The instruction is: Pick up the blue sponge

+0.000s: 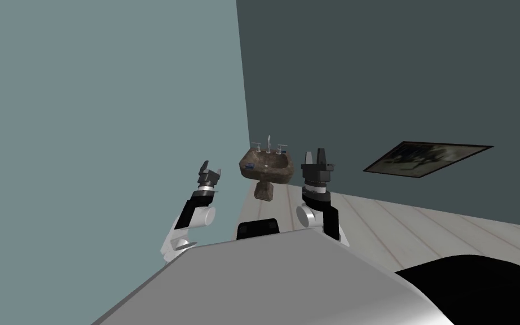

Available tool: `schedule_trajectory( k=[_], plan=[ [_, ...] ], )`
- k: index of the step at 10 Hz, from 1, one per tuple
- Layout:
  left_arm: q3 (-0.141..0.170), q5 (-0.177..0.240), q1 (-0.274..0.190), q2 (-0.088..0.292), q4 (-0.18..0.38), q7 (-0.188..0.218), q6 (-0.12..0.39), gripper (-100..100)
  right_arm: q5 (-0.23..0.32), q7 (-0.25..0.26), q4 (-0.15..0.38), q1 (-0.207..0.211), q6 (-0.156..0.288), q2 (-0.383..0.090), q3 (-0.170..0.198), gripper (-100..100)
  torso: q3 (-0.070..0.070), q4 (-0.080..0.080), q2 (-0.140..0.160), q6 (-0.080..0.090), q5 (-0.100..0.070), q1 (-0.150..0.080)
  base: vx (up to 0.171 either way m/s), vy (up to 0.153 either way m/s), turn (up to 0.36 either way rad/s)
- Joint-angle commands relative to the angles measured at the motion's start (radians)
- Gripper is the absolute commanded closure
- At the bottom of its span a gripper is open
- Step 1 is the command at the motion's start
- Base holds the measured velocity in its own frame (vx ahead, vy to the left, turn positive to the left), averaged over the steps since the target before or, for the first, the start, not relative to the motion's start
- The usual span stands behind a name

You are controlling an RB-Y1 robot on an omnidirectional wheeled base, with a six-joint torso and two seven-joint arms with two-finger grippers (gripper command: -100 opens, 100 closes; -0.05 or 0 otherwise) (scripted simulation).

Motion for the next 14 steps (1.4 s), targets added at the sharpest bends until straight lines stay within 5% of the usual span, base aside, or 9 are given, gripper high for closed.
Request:
schedule_trajectory(
  k=[1,8,9,11,12,14],
  plan=[
    [0.006,0.015,-0.041,0.011,0.017,0.015,0.050,-100,0.000,0.000,0.000,0.000,0.000,0.000,0.000,0,0.000,0.000,0.000,0.000,0.000,0.000,0.006,-0.010,-0.084],
    [0.011,0.040,-0.117,0.020,0.046,0.040,0.220,-100,0.000,0.000,0.000,0.000,0.000,0.000,0.000,0,0.000,0.000,0.000,0.000,0.000,0.000,0.006,-0.006,-0.048],
    [0.013,0.053,-0.157,0.023,0.063,0.053,0.255,-100,0.000,0.000,0.000,0.000,0.000,0.000,0.000,0,0.000,0.000,0.000,0.000,0.000,0.000,0.008,-0.009,-0.093],
    [0.013,0.053,-0.157,0.023,0.063,0.053,0.292,-100,0.000,0.000,0.000,0.000,0.000,0.000,0.000,0,0.000,0.000,0.000,0.000,0.000,0.000,0.004,-0.003,-0.032],
    [0.015,0.067,-0.198,0.026,0.081,0.067,0.332,-100,0.000,0.000,0.000,0.000,0.000,0.000,0.000,0,0.000,0.000,0.000,0.000,0.000,0.000,0.009,-0.009,-0.097],
    [0.015,0.067,-0.198,0.026,0.081,0.067,0.365,-100,0.000,0.000,0.000,0.000,0.000,0.000,0.000,0,0.000,0.000,0.000,0.000,0.000,0.000,0.009,-0.003,-0.027]
  ],
)
